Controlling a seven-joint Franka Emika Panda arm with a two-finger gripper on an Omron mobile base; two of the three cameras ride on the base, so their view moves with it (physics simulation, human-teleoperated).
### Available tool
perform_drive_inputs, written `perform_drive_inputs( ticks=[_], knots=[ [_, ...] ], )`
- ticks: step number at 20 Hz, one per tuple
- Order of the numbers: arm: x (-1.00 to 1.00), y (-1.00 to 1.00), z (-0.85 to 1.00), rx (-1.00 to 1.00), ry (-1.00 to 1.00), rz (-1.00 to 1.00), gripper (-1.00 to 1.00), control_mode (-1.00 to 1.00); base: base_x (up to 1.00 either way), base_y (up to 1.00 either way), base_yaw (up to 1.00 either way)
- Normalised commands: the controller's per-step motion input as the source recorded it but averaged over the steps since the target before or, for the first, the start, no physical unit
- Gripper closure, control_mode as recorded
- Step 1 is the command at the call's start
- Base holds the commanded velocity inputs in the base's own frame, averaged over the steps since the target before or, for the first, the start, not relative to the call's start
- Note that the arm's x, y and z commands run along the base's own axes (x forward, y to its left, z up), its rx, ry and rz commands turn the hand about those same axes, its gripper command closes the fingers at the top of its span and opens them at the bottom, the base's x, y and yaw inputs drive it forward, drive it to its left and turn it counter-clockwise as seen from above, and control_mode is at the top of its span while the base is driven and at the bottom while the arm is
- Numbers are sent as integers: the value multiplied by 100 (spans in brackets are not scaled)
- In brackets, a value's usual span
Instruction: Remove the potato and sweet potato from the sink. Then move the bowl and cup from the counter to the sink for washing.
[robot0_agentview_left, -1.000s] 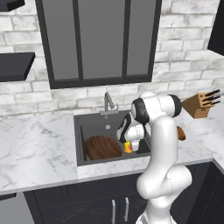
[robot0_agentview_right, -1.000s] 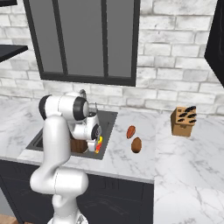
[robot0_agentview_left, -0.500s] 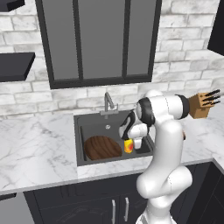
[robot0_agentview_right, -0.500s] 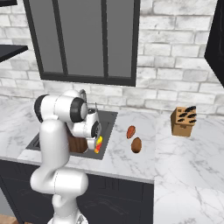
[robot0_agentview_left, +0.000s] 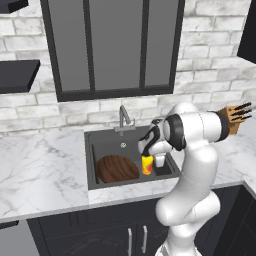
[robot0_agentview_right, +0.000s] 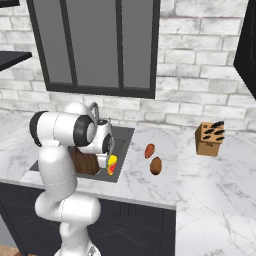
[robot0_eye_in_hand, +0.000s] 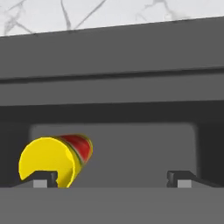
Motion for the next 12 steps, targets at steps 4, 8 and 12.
perform_drive_inputs(
  ticks=[4, 8, 12],
  knots=[
    [-25, -2, 40, 0, 0, 0, -100, -100, 0, 0, 0],
    [-28, -3, 39, 0, 0, 0, -100, -100, 0, 0, 0],
    [-30, 0, 39, 0, 0, 0, -100, -100, 0, 0, 0]
  ],
)
